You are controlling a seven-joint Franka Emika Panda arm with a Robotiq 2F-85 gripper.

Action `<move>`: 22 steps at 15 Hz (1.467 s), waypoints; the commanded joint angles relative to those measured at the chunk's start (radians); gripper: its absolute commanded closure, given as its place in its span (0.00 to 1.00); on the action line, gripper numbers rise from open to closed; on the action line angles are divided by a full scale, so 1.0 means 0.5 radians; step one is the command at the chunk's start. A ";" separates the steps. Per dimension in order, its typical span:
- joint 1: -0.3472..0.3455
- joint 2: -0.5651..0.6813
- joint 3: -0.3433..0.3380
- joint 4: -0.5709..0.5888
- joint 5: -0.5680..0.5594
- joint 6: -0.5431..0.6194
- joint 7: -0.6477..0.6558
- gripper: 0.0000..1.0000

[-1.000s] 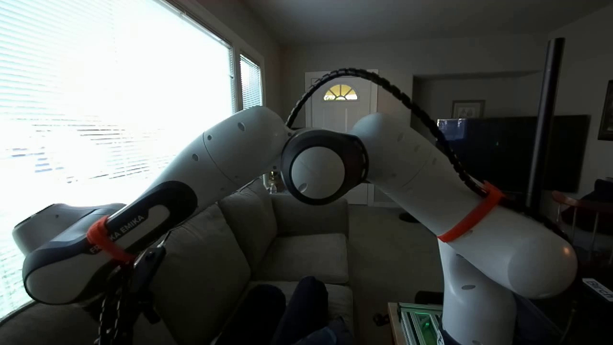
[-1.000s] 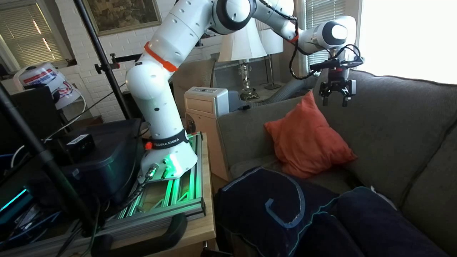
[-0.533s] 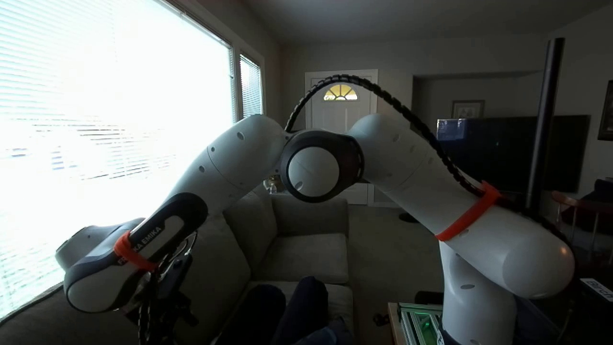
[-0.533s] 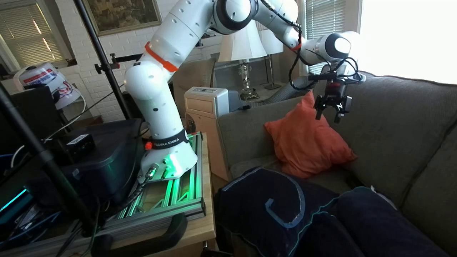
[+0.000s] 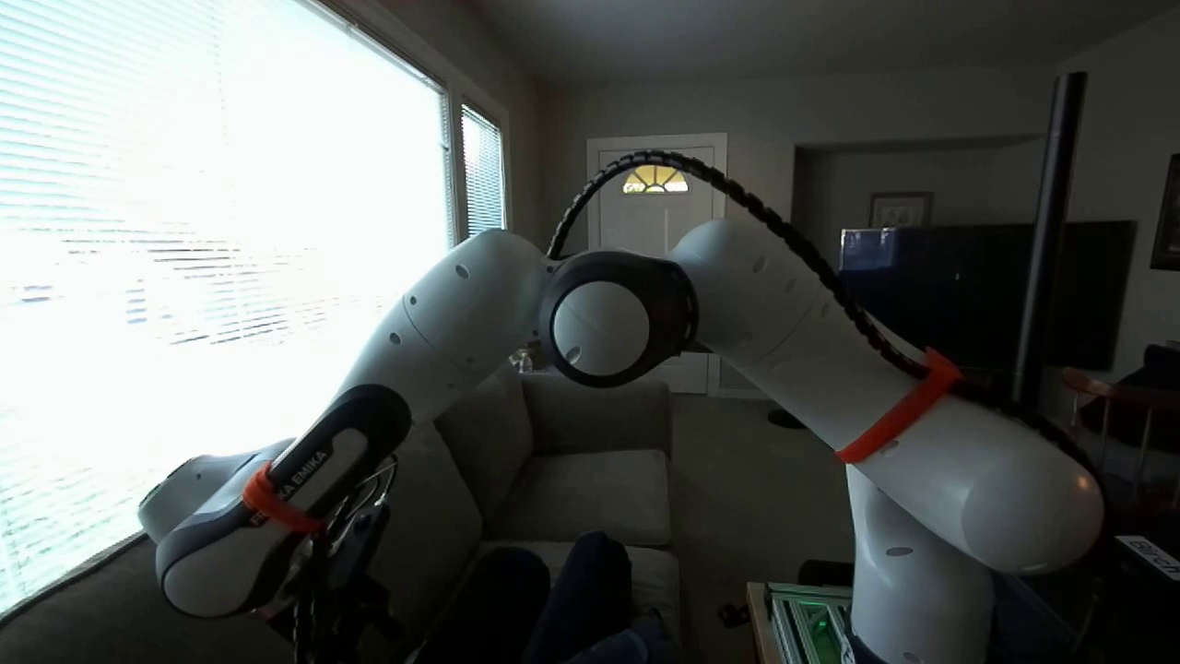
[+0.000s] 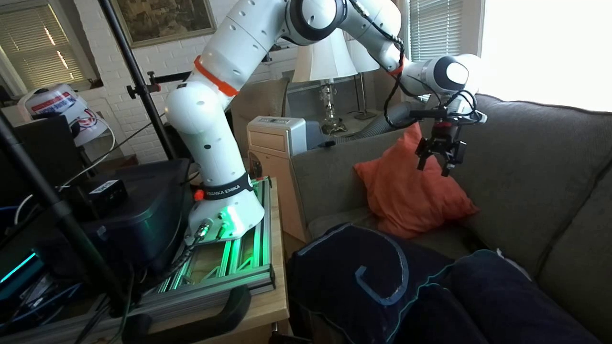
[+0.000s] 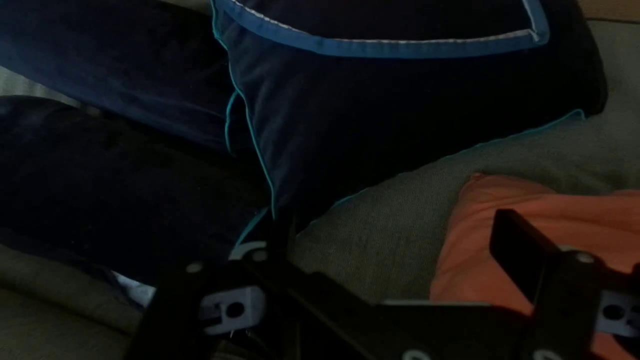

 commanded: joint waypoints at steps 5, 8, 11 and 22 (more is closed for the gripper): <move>0.057 0.116 -0.098 0.056 0.004 -0.104 0.496 0.00; 0.059 0.163 -0.126 0.017 0.064 -0.001 0.809 0.00; 0.009 0.219 -0.113 -0.001 0.157 0.052 0.934 0.00; -0.023 0.345 -0.121 -0.072 0.113 0.272 0.627 0.00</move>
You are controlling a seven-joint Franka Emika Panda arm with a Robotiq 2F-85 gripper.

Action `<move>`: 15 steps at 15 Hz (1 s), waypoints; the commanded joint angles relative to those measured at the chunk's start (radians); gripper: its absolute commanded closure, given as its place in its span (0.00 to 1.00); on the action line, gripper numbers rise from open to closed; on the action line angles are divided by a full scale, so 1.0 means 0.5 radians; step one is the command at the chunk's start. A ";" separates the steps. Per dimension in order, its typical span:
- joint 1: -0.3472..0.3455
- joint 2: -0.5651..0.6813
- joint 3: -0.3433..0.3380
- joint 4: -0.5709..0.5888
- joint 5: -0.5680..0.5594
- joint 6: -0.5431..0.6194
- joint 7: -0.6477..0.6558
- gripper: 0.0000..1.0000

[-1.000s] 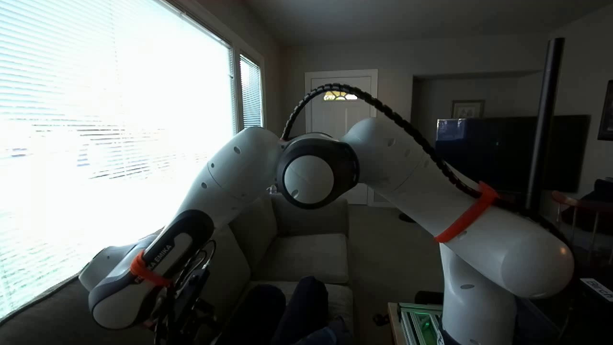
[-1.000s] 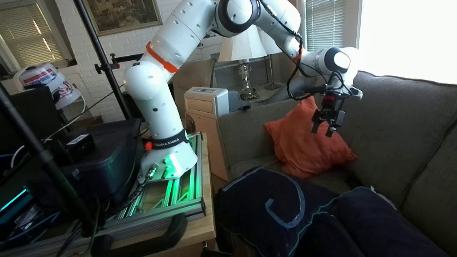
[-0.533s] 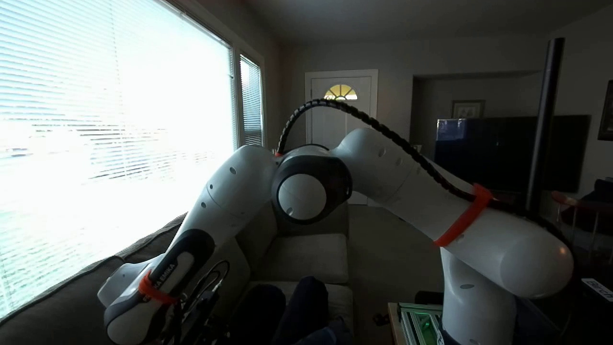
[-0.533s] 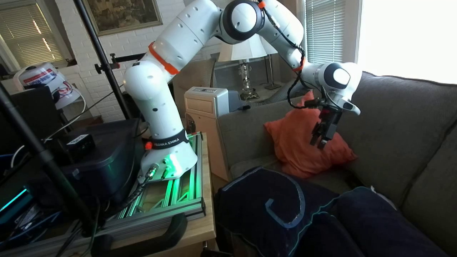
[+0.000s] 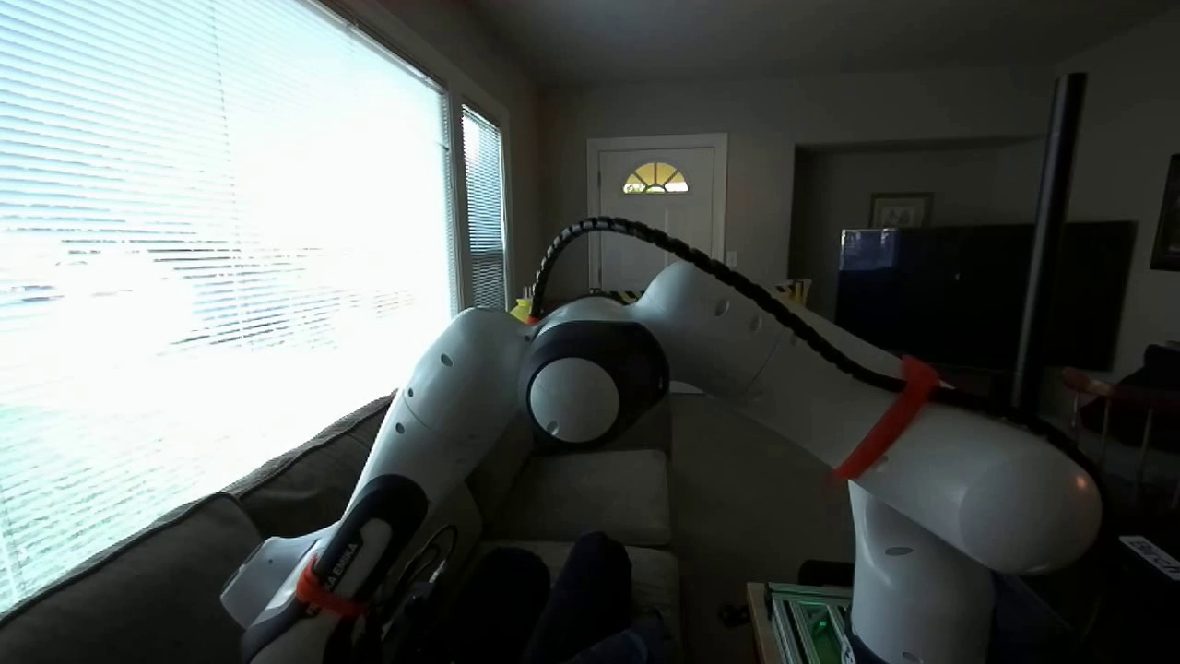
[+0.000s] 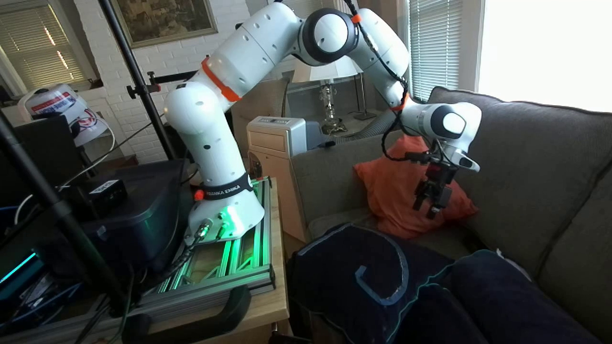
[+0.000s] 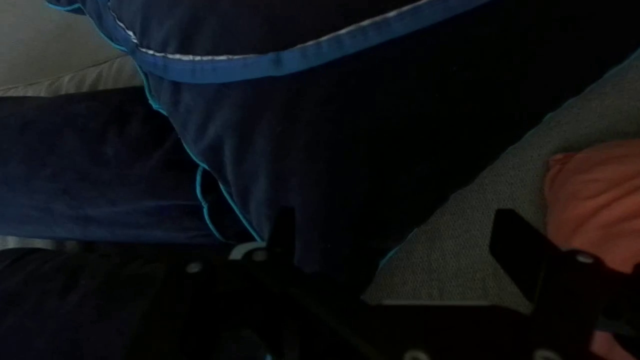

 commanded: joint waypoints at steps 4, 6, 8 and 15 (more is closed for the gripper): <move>0.046 0.053 -0.083 0.036 -0.001 -0.012 0.173 0.00; 0.026 0.054 -0.080 -0.001 0.013 0.073 0.181 0.00; -0.001 0.057 -0.066 -0.044 0.021 0.207 0.146 0.00; -0.034 0.087 -0.050 -0.118 0.056 0.483 -0.004 0.00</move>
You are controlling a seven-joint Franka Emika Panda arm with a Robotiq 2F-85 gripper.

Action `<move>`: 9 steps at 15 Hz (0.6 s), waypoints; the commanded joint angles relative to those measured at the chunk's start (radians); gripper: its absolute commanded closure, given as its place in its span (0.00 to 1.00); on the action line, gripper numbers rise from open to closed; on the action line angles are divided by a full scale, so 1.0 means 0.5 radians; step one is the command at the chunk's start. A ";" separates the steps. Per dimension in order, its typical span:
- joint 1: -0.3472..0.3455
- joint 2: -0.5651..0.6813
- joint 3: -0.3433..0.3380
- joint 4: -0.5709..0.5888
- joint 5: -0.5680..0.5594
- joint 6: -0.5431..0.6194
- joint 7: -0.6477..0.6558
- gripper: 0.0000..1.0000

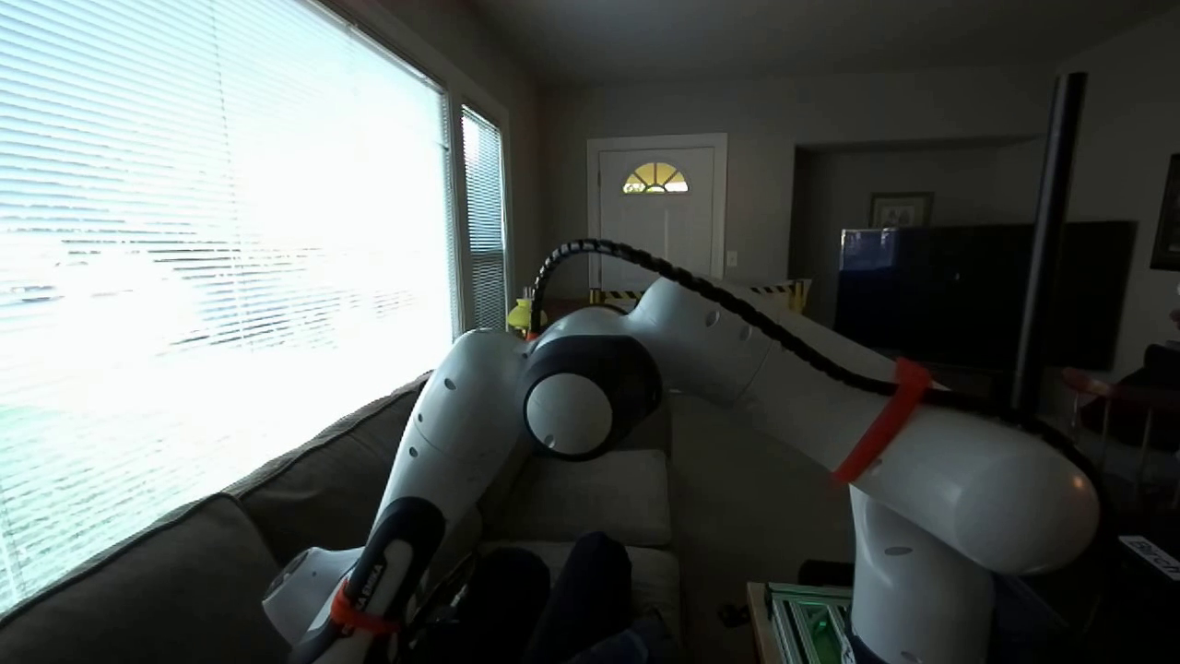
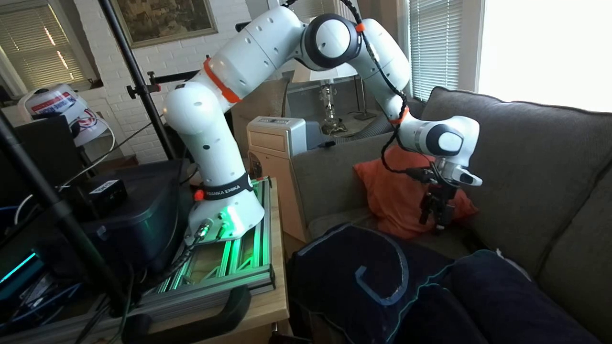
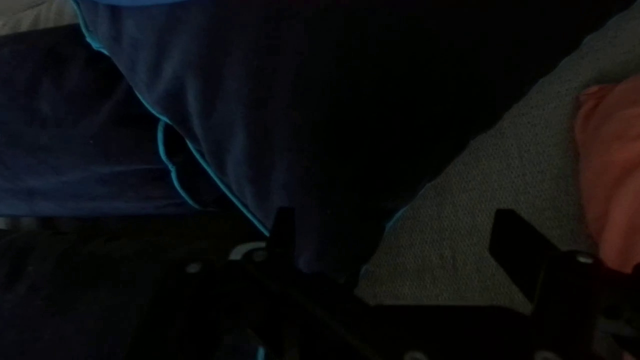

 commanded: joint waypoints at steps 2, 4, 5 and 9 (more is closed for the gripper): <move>0.011 0.010 -0.012 -0.007 0.021 0.020 -0.026 0.00; 0.070 0.005 -0.067 -0.018 -0.040 0.012 0.018 0.00; 0.095 0.011 -0.095 -0.029 -0.075 0.034 0.025 0.00; 0.098 0.023 -0.114 -0.115 -0.120 0.122 0.007 0.00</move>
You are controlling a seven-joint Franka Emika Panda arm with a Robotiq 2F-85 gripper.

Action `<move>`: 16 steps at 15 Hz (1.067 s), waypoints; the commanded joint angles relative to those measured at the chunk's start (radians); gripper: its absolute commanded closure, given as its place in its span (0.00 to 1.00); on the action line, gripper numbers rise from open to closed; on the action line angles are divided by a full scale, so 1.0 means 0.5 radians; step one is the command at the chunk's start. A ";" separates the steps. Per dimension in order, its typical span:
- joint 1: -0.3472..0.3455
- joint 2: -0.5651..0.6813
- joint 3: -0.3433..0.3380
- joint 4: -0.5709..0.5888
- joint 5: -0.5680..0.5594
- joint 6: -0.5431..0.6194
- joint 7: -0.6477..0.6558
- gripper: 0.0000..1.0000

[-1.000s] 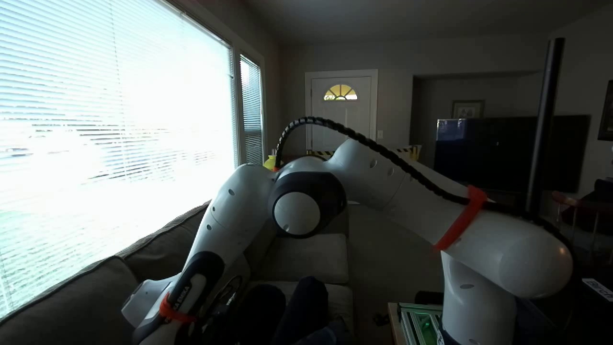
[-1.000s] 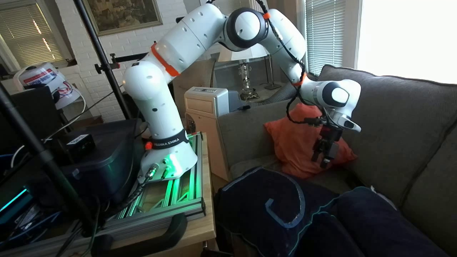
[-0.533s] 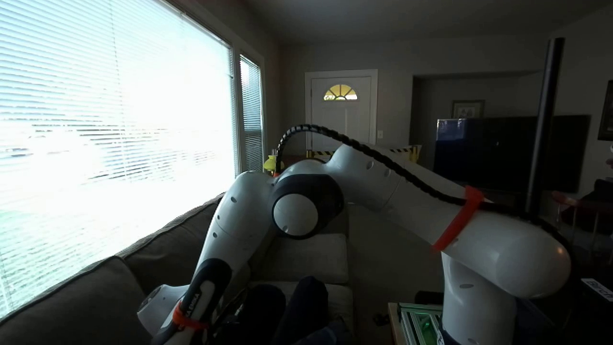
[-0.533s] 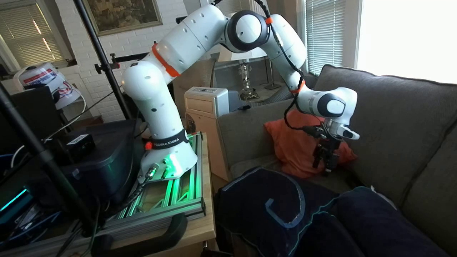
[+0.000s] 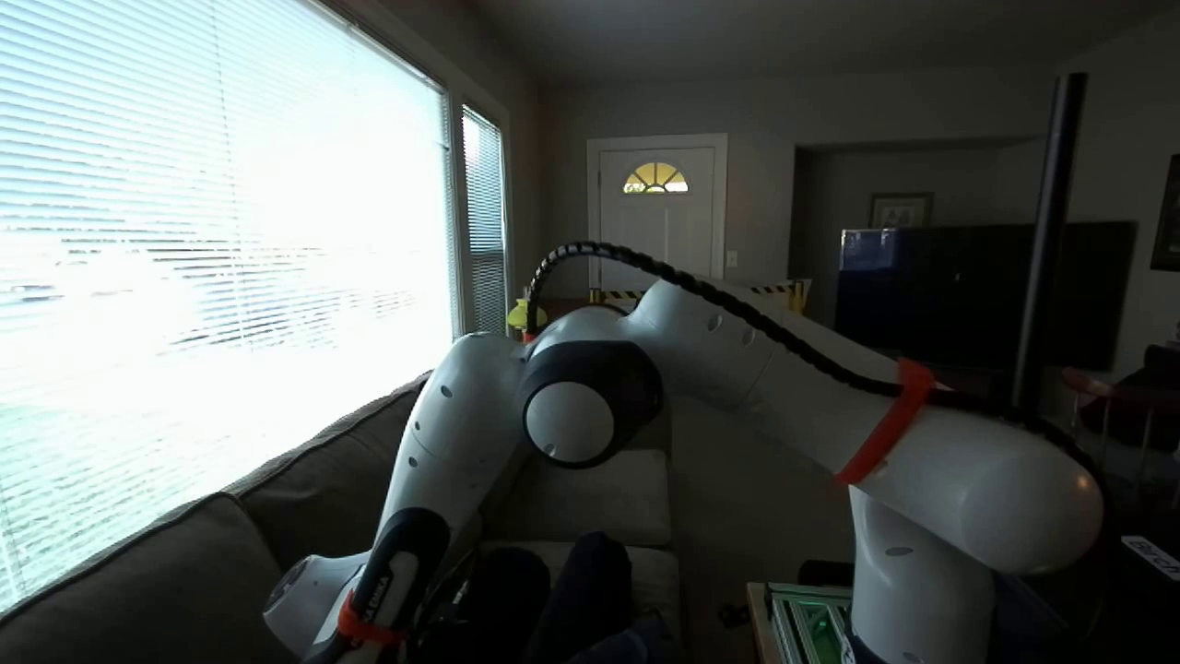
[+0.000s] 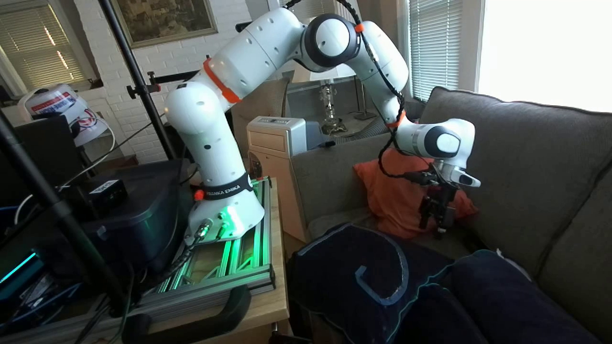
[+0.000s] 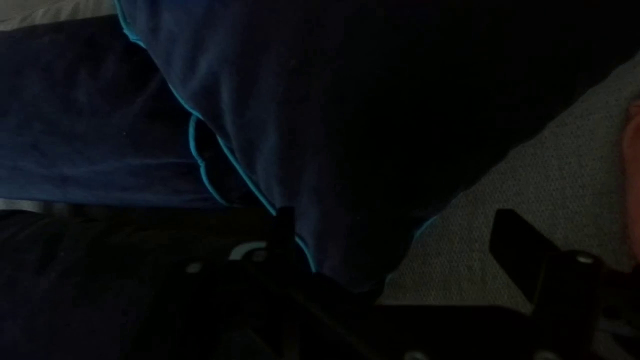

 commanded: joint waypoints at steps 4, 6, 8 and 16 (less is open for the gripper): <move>-0.040 0.005 0.013 -0.210 0.019 0.385 -0.020 0.00; -0.051 0.003 0.018 -0.277 0.018 0.517 -0.066 0.00; -0.063 0.003 0.030 -0.333 0.014 0.601 -0.137 0.00; -0.119 -0.001 0.107 -0.379 0.041 0.567 -0.404 0.60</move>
